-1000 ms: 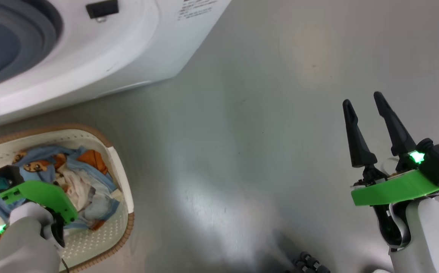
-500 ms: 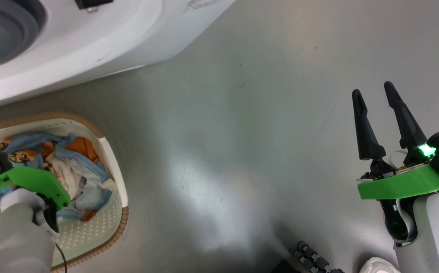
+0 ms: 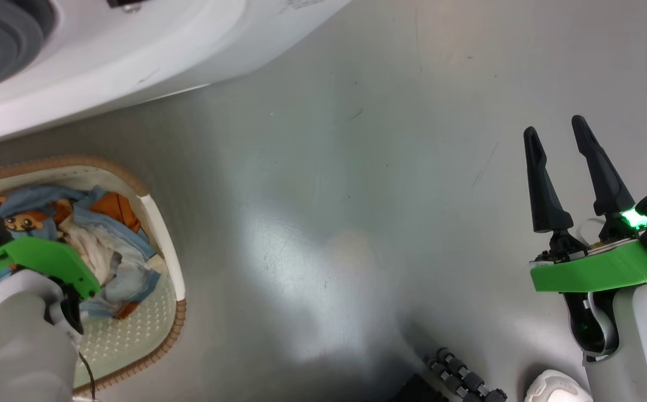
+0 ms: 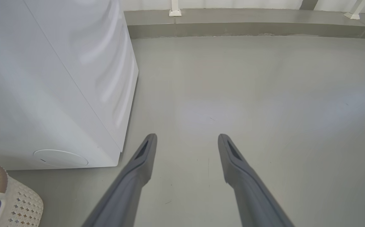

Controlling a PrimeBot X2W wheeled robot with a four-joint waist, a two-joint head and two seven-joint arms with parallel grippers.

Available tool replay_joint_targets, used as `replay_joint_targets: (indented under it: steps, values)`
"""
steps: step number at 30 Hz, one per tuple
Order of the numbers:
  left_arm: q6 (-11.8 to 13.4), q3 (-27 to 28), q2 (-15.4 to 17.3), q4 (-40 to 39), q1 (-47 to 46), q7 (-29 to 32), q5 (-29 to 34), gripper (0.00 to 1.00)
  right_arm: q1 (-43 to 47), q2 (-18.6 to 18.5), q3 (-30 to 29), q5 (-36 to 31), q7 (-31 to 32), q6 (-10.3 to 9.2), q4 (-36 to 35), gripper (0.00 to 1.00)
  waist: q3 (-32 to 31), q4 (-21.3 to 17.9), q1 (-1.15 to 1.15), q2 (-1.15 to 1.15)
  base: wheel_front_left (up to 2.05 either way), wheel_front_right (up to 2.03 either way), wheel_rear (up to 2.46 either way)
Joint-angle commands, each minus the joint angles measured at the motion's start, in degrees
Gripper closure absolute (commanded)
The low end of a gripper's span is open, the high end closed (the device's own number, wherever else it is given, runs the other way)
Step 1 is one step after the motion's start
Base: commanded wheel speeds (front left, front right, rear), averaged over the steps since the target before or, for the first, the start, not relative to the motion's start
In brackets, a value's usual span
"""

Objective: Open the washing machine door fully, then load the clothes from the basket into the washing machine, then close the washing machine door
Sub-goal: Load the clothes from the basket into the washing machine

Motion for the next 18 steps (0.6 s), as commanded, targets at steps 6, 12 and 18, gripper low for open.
replay_joint_targets:
  steps: [6,12,18]
  values:
    - [1.1,0.4,1.9,-0.1,0.2,-0.8,-0.5,0.00,0.8,-1.0,0.5,0.5,-0.3,-0.06,-1.5,0.00,0.7,-0.1,0.00,0.00,0.00,0.00,0.00]
    - [1.5,-0.1,1.8,-0.1,0.3,-1.0,-0.5,0.00,0.6,-1.1,-0.2,0.6,-0.3,-0.06,-1.6,0.00,1.2,-0.3,0.00,0.00,0.00,0.00,0.00]
    - [1.3,-0.6,1.4,-0.1,0.7,-0.8,-0.7,0.34,0.6,-1.4,-0.8,0.6,-0.3,-0.06,-1.8,0.00,1.7,-0.1,0.00,0.00,0.00,0.00,0.00]
